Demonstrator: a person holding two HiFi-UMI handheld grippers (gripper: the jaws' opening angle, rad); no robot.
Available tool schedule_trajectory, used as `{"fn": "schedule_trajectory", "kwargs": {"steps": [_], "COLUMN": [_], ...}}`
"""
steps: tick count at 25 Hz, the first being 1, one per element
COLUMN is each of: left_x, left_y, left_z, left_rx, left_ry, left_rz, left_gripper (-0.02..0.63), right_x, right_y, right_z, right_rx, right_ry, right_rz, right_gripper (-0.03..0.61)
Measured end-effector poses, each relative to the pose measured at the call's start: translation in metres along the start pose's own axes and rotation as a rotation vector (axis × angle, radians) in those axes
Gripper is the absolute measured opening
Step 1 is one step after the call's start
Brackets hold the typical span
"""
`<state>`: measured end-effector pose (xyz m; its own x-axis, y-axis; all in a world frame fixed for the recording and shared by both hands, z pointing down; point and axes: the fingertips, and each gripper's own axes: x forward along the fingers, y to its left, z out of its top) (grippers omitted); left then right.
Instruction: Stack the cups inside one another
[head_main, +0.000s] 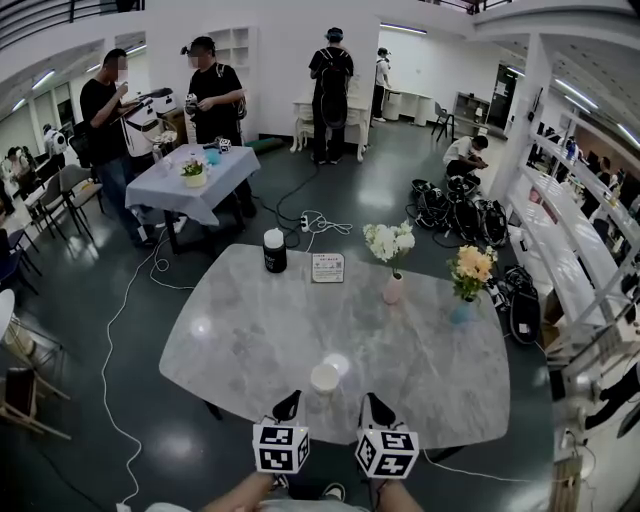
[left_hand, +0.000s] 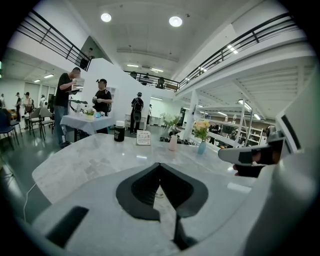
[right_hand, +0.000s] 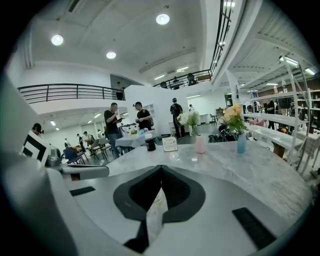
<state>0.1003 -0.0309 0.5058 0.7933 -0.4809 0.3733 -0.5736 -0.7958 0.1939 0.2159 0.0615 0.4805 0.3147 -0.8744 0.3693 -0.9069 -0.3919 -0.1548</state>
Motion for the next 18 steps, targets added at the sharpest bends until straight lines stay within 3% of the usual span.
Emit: {"fn": "schedule_trajectory", "kwargs": {"steps": [18], "left_x": [-0.0008], "left_y": [0.0028], "left_z": [-0.0065], "left_rx": [-0.005], "left_ry": [0.012], "left_rz": [-0.008], "left_gripper": [-0.002], "right_x": [0.0007], "right_y": [0.0006], "right_z": [-0.0096], "right_rx": [-0.008], "right_ry": [0.034], "right_rz": [-0.019], "right_gripper": [0.006]}}
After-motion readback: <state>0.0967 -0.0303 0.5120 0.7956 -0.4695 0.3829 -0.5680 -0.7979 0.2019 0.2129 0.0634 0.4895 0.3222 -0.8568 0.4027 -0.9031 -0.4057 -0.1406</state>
